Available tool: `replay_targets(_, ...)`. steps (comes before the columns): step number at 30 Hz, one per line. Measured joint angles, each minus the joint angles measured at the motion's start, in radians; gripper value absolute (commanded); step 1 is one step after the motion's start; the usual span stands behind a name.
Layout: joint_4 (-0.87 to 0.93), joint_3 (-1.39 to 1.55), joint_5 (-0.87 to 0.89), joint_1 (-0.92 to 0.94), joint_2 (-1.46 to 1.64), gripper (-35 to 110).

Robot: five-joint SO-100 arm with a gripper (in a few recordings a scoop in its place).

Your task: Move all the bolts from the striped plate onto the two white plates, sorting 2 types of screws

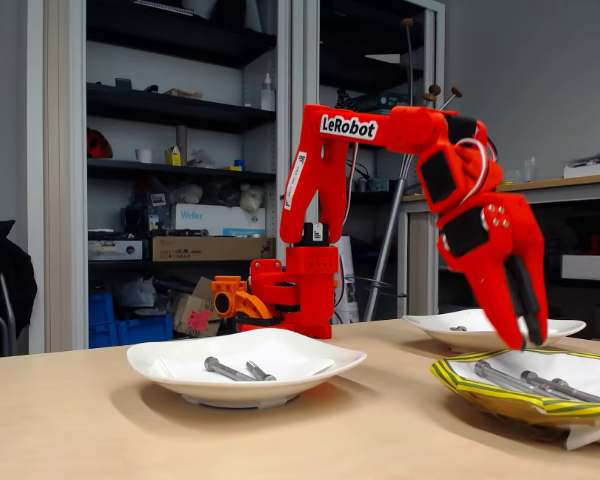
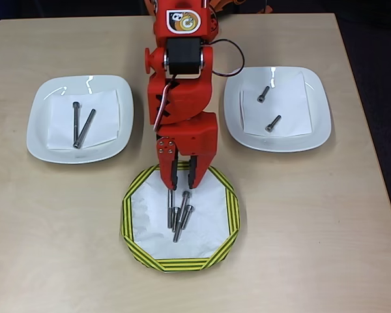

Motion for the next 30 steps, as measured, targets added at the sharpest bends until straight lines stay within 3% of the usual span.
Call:
replay_targets(9, 0.006, -0.072, -0.1, 0.055, -0.084, 8)
replay_targets(30, 0.091, -0.156, -0.109, 0.058, -0.143, 6)
